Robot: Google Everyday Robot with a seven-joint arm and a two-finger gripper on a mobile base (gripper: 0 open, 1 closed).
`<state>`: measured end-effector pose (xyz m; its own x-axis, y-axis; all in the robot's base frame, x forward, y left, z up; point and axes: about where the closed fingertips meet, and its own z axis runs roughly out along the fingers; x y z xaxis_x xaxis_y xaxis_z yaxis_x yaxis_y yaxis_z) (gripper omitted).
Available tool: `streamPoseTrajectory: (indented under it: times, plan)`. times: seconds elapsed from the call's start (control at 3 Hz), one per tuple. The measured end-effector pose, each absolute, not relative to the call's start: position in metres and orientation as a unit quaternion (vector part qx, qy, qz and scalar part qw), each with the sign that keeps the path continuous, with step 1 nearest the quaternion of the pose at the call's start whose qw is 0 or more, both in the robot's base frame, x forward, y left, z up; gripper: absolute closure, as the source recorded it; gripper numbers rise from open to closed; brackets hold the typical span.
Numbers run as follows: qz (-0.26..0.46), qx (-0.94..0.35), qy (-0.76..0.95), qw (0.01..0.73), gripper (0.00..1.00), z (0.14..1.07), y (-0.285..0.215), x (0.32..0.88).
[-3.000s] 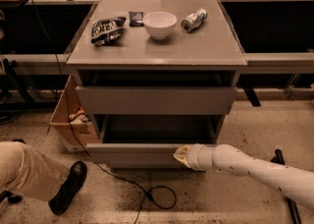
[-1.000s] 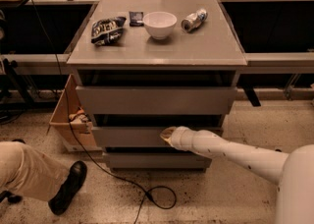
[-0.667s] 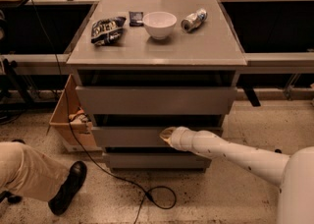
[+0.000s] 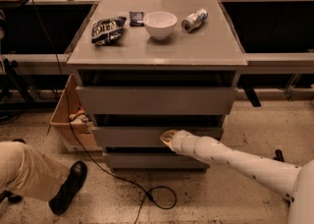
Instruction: Close middle drawer
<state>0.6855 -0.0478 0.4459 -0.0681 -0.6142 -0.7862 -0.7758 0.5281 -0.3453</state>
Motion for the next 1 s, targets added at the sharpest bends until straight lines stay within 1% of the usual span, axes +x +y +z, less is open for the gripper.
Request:
streamPoseTrajectory:
  times: [1.0]
  plan:
    - [0.064, -0.491, 0.706, 0.506, 1.0, 0.451, -0.044, 0.706]
